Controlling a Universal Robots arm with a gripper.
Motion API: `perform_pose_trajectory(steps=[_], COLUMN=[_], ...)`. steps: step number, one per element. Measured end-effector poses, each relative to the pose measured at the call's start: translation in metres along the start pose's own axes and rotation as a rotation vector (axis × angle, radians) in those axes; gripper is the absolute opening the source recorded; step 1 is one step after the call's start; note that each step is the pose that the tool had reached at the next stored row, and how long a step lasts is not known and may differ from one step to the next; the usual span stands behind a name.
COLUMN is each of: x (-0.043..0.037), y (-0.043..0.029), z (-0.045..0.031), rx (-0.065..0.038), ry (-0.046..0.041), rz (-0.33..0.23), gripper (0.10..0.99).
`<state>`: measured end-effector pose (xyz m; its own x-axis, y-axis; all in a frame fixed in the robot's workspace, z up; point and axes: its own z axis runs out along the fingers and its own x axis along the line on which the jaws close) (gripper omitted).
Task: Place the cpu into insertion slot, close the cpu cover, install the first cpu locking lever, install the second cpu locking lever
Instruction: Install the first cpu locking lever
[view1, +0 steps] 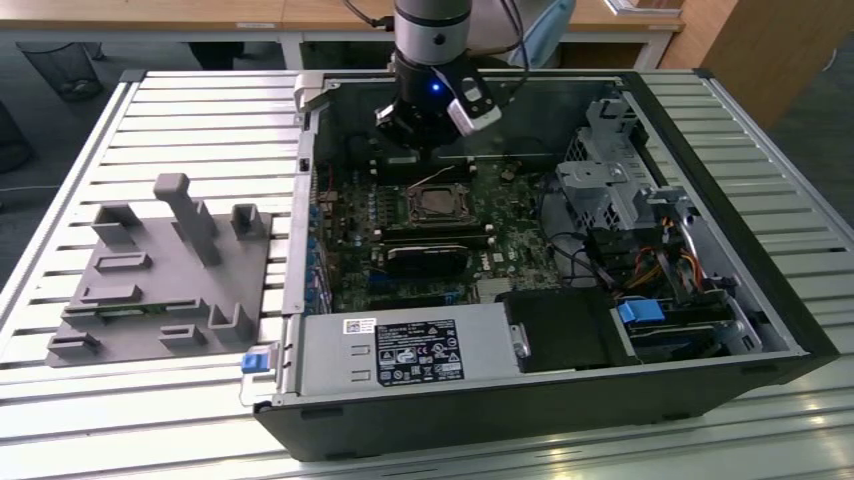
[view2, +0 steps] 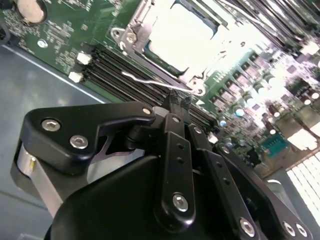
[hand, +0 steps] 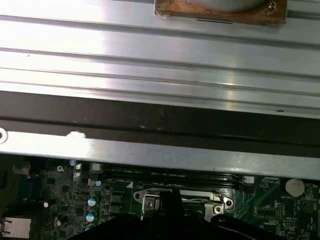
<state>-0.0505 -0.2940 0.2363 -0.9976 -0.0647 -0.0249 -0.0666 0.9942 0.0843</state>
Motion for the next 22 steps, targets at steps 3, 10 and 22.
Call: perform_pose_trajectory(steps=[3,10,22], x=[-0.0021,-0.0087,-0.0165], y=[-0.0002,0.0003,0.0024], z=[0.0024,0.0070,0.0147], rx=[0.000,-0.001,-0.001], ry=[0.0018,0.0034,0.0028], rz=[-0.021,-0.039,-0.032], gripper=[0.122,0.122,0.122])
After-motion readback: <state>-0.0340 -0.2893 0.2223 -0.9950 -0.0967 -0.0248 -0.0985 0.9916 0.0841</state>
